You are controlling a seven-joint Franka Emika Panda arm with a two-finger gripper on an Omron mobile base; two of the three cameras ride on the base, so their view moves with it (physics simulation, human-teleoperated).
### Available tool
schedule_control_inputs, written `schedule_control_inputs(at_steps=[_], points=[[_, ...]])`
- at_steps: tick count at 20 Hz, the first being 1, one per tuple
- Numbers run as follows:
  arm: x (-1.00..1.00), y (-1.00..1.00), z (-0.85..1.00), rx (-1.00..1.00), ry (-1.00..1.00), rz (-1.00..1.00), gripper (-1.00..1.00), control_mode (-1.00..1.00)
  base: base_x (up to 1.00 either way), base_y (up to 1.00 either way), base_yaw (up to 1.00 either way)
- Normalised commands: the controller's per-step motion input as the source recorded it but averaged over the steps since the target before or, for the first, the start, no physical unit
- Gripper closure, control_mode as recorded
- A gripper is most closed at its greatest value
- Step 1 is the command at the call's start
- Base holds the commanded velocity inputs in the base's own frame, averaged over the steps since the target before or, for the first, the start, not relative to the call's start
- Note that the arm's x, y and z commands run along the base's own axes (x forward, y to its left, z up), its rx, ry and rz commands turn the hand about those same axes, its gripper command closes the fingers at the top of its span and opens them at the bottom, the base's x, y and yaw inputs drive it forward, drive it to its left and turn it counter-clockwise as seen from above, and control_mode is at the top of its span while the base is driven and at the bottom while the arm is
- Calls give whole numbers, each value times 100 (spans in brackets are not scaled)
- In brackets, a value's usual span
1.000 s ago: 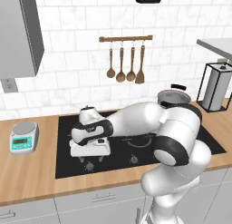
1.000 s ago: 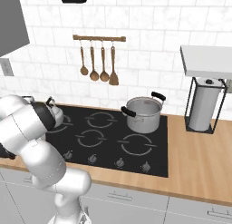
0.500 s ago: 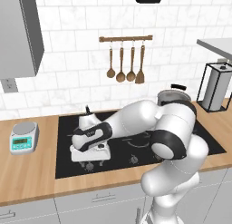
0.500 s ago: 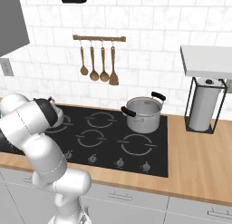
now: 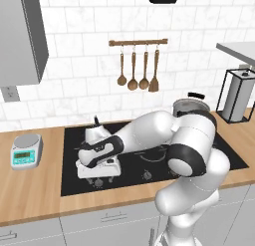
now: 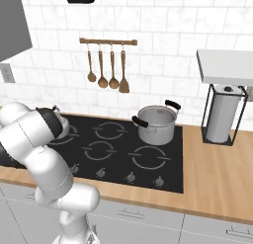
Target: Pick the kettle from the counter and place it on a stove burner. Then turn the burner on.
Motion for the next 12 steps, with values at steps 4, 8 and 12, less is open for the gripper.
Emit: schedule_control_inputs(at_steps=[4,8,12], points=[[-1,0,0,0,-1,0,-100,-100,0,0,0],[0,3,-1,0,0,0,-100,-100,0,0,0],[-9,11,-10,0,-7,0,-100,-100,0,0,0]])
